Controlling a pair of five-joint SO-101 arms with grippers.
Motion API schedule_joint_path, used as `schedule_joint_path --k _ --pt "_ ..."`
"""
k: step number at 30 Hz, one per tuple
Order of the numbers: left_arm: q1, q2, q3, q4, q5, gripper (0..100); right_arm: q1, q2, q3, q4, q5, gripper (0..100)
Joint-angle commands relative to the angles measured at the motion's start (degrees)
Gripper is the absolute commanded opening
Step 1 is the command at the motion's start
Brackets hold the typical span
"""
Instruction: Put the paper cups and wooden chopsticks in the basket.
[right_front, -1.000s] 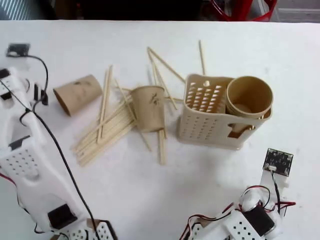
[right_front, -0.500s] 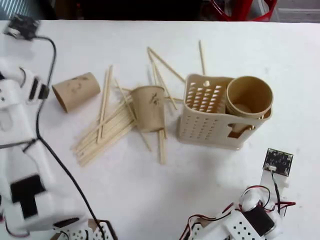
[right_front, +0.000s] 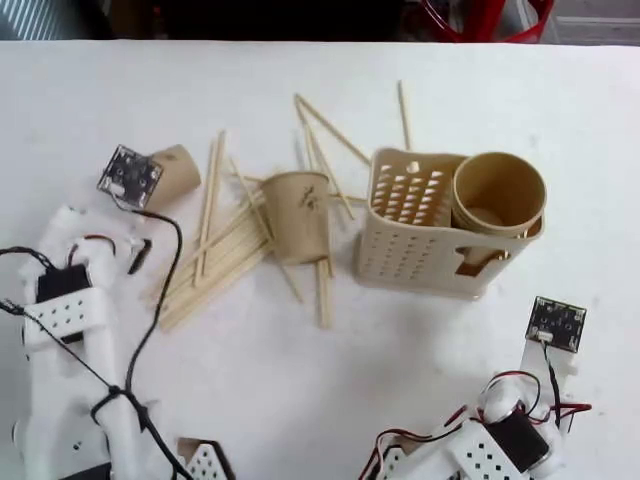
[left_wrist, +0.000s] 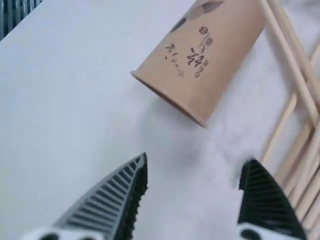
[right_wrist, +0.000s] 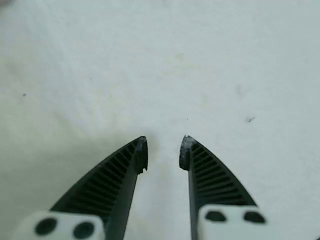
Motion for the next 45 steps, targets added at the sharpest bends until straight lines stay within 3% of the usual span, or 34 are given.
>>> schedule_joint_path --k 1,11,16,19,32,38,45 --pt "1.19 5.05 0.44 -5.54 -0.26 30 -0.04 -0.31 -0.26 -1.01 0.18 12.0" --pt "8.57 27.12 1.41 -29.54 3.87 30 -0.04 -0.31 -0.26 -1.01 0.09 12.0" --pt "10.95 31.08 0.26 -36.66 4.66 30 -0.04 -0.31 -0.26 -1.1 0.0 12.0" --pt "11.38 32.4 -1.58 -36.92 4.48 29 -0.04 -0.31 -0.26 -1.1 -0.09 12.0" --pt "19.56 35.47 -8.44 -37.01 4.13 2 -0.04 -0.31 -0.26 -1.1 -0.09 12.0" --pt "19.82 31.69 -8.09 -36.04 4.57 2 -0.04 -0.31 -0.26 -1.1 0.18 12.0" --pt "20.18 11.91 -8.62 -19.43 4.66 2 -0.04 -0.31 -0.26 -1.1 0.18 12.1"
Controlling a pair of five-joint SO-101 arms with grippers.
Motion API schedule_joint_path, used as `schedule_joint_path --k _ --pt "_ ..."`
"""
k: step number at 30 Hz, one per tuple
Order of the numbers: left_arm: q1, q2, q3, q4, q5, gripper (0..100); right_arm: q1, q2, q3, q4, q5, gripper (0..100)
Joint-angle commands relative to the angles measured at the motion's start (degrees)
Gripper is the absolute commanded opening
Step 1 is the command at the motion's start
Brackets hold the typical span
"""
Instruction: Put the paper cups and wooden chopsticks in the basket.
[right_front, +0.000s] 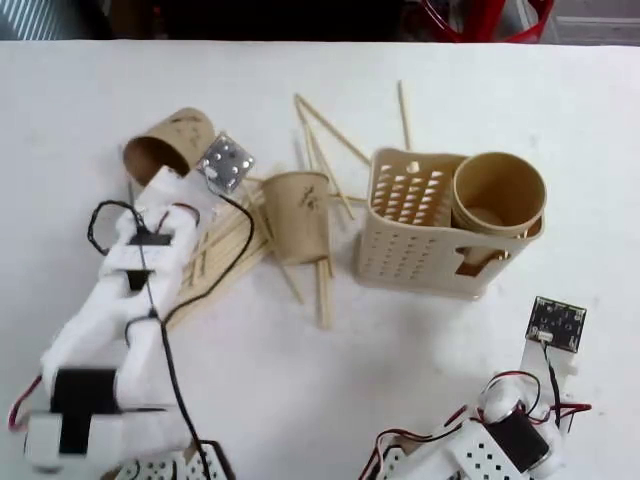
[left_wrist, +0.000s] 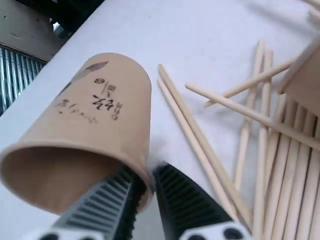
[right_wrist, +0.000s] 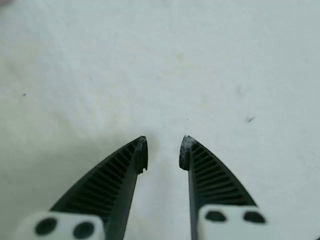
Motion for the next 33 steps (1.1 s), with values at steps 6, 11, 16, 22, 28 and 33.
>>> schedule_joint_path --k 6,11,16,22,28,33 --pt "6.64 -41.63 -3.16 23.38 0.88 2 -0.04 -0.31 -0.26 -1.1 0.18 12.2" --pt "16.66 -58.15 -13.27 38.42 11.87 2 -0.04 -0.31 -0.26 -1.01 0.18 12.2" --pt "29.49 -51.12 -32.0 49.41 19.69 2 -0.04 -0.31 -0.26 -1.01 0.18 12.2" --pt "44.62 -25.63 -60.13 61.8 24.0 2 -0.04 -0.31 -0.26 -1.01 0.09 12.2" --pt "54.37 0.48 -91.78 79.3 24.26 2 -0.04 -0.31 -0.26 -1.01 0.09 12.2" --pt "55.25 17.27 -113.58 89.93 24.26 2 -0.04 -0.31 -0.26 -1.01 0.09 12.2"
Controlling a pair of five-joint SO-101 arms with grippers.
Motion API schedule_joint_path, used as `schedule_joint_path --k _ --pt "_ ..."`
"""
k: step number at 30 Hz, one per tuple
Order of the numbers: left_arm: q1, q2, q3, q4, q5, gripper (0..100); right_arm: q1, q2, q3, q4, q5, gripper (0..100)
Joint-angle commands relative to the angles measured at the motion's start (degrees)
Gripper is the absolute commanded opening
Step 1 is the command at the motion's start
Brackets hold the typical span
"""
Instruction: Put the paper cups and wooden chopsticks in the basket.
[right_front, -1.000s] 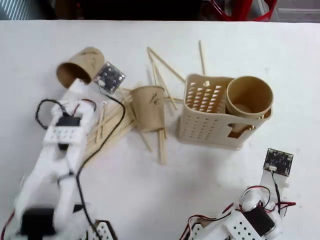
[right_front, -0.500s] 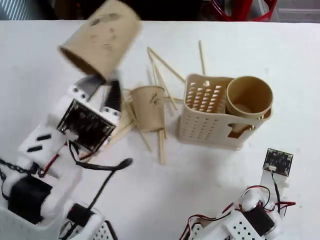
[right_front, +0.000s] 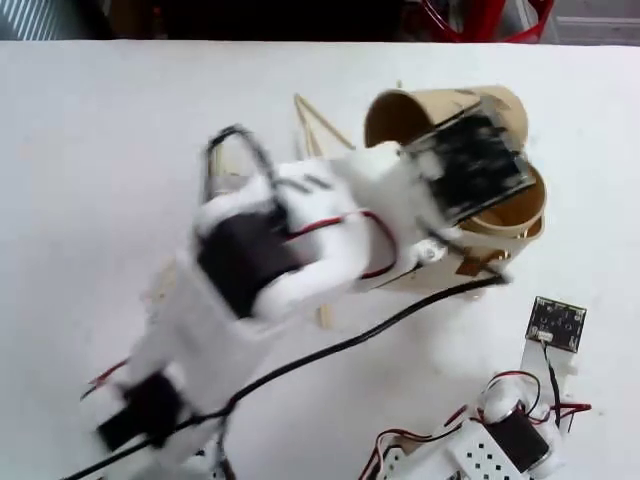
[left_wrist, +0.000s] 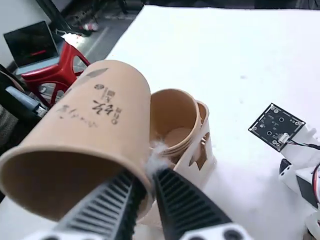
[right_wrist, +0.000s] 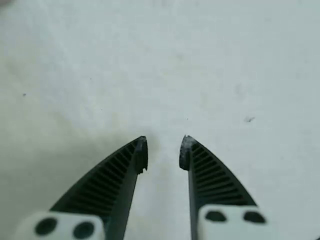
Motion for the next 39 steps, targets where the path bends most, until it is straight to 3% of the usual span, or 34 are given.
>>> schedule_joint_path --k 1,5,15,23,39 --pt "1.1 14.11 -22.68 8.44 0.44 2 -0.04 -0.31 -0.26 -1.01 0.09 12.2" --pt "1.19 21.23 -31.65 11.16 0.44 2 -0.04 -0.31 -0.26 -1.01 0.09 12.2" --pt "2.77 24.92 -32.0 11.43 0.44 2 -0.04 -0.31 -0.26 -1.01 0.09 12.2" --pt "4.62 24.4 -18.73 11.16 0.18 2 -0.04 -0.31 -0.26 -1.01 0.18 12.2" --pt "4.53 24.31 -18.73 8.18 -2.99 2 -0.04 -0.31 -0.26 -1.01 0.18 12.1"
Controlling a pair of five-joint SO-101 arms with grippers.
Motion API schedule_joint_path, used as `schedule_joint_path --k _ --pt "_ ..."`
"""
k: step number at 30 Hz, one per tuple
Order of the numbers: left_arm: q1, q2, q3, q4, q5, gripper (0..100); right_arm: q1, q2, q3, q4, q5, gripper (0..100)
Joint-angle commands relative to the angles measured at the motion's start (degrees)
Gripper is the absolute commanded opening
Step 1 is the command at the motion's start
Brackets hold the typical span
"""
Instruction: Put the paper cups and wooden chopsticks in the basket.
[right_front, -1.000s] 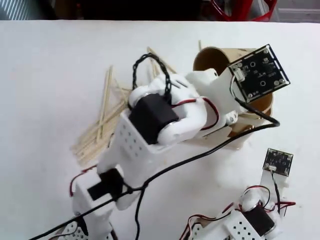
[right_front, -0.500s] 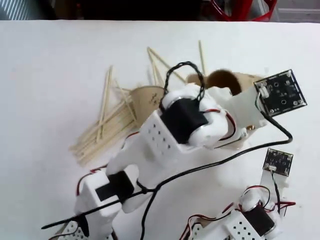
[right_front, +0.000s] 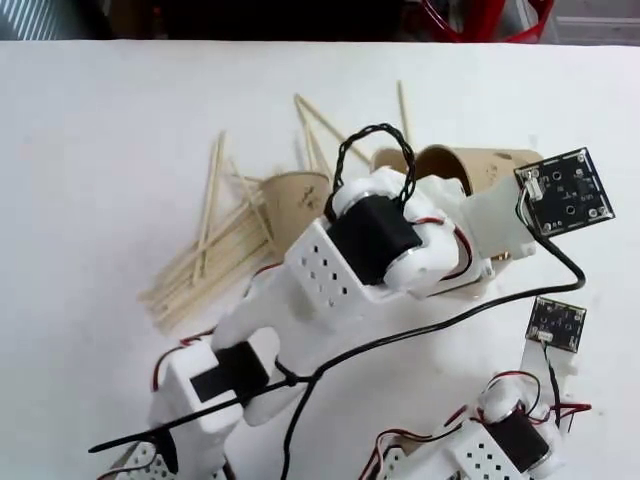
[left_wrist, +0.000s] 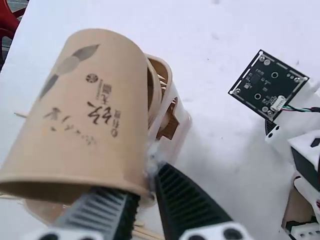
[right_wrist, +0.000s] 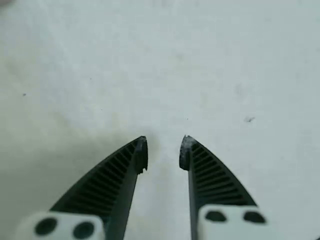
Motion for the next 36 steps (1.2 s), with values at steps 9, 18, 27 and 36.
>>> schedule_joint_path --k 9,18,27,36 --pt "0.48 -0.92 0.09 -3.08 -0.7 11 -0.04 -0.31 -0.26 -1.01 0.18 12.1" --pt "-0.48 -1.71 -3.96 -2.73 -4.13 15 -0.04 -0.31 -0.26 -1.01 0.18 12.1" --pt "-5.76 -0.84 -7.03 -4.92 -4.31 15 -0.04 -0.31 -0.26 -1.01 0.18 12.1" --pt "-5.93 -0.4 -6.86 -12.31 -4.31 15 -0.04 -0.31 -0.26 -1.01 0.18 12.0"
